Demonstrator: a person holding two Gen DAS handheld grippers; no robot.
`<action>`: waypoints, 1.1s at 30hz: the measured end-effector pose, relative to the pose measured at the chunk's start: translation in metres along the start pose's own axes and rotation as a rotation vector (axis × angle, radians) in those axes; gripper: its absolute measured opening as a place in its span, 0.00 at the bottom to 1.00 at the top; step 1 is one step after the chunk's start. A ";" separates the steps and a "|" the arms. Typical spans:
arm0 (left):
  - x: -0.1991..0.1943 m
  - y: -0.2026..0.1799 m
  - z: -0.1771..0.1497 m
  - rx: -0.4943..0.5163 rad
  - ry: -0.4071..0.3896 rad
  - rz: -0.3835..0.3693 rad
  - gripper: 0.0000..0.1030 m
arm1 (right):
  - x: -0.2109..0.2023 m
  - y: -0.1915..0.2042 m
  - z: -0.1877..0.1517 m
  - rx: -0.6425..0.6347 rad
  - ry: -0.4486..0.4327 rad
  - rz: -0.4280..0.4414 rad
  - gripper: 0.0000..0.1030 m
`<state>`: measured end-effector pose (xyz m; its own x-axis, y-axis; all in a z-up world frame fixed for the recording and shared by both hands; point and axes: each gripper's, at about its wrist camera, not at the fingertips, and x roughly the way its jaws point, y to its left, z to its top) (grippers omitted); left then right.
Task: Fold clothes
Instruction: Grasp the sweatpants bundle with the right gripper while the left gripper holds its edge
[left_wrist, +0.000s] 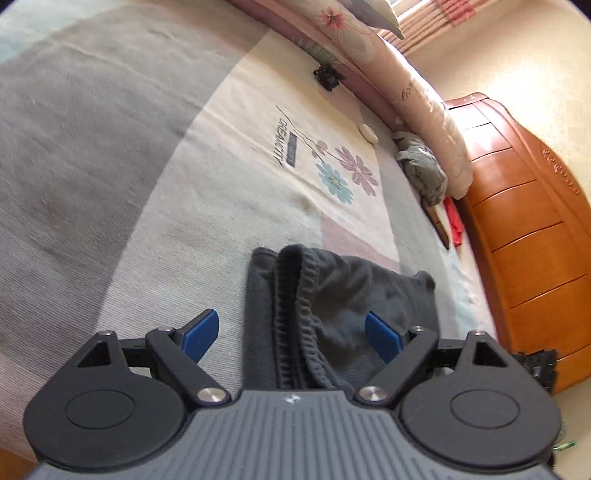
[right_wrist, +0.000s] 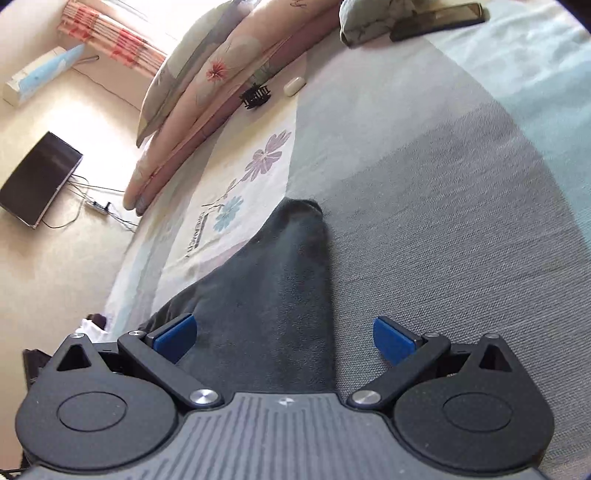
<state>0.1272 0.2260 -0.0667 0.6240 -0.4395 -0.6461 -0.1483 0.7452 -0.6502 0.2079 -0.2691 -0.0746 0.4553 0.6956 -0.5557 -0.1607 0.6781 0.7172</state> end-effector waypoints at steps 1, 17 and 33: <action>0.003 0.001 0.000 -0.012 0.012 -0.013 0.84 | 0.001 -0.001 0.000 0.002 0.005 0.007 1.00; 0.057 0.005 0.027 -0.032 0.135 -0.131 0.87 | 0.037 -0.011 0.030 0.073 0.072 0.174 1.00; 0.047 0.013 0.012 -0.042 0.255 -0.201 0.91 | 0.031 -0.002 0.004 0.043 0.234 0.264 1.00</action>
<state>0.1641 0.2208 -0.1006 0.4323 -0.6910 -0.5793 -0.0769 0.6119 -0.7872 0.2257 -0.2501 -0.0915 0.1896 0.8845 -0.4263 -0.2073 0.4604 0.8632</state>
